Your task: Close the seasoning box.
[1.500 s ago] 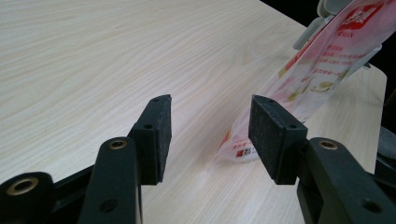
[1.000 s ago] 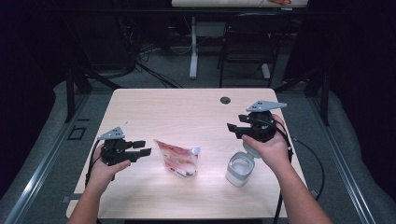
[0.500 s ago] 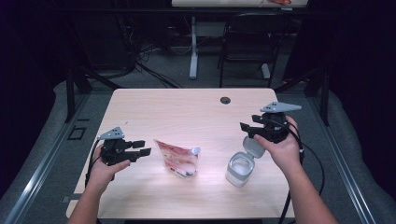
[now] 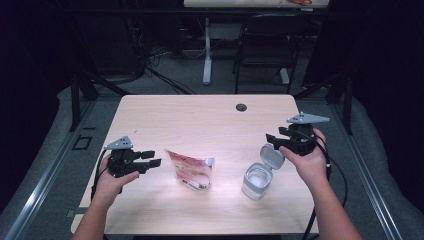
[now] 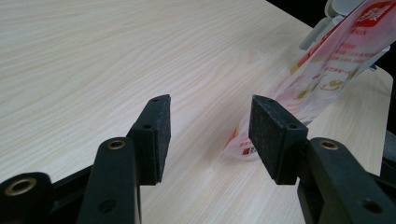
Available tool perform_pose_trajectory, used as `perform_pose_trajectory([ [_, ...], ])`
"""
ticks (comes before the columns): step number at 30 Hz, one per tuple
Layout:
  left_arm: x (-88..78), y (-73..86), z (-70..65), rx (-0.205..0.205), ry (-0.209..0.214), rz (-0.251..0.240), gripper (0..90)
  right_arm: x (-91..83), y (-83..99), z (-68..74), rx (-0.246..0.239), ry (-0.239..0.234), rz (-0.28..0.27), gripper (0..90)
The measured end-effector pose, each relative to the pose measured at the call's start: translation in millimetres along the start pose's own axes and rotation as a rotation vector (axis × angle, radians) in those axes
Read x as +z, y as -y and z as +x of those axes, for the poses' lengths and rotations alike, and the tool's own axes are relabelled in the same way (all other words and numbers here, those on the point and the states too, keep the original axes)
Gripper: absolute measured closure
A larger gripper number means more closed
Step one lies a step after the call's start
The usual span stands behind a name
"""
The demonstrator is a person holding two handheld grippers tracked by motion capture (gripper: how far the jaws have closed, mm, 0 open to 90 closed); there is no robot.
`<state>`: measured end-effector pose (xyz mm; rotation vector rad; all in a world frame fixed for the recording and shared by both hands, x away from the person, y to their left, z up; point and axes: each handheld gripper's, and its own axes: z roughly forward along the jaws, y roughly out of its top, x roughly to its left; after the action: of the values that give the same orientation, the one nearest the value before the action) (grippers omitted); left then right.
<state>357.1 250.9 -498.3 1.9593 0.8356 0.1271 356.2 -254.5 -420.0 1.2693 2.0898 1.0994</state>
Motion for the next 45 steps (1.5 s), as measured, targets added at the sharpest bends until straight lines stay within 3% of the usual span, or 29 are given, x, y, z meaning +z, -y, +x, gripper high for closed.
perform_pose_trajectory([
  [21,1.0,1.2,0.8,-0.003,-0.006,0.004,48.9,-1.2,18.1,-12.1,0.045,0.013,0.014,45.7],
  [45,1.2,1.3,1.0,-0.004,-0.004,0.003,48.8,-4.5,25.6,-12.7,0.048,0.010,0.019,45.4],
])
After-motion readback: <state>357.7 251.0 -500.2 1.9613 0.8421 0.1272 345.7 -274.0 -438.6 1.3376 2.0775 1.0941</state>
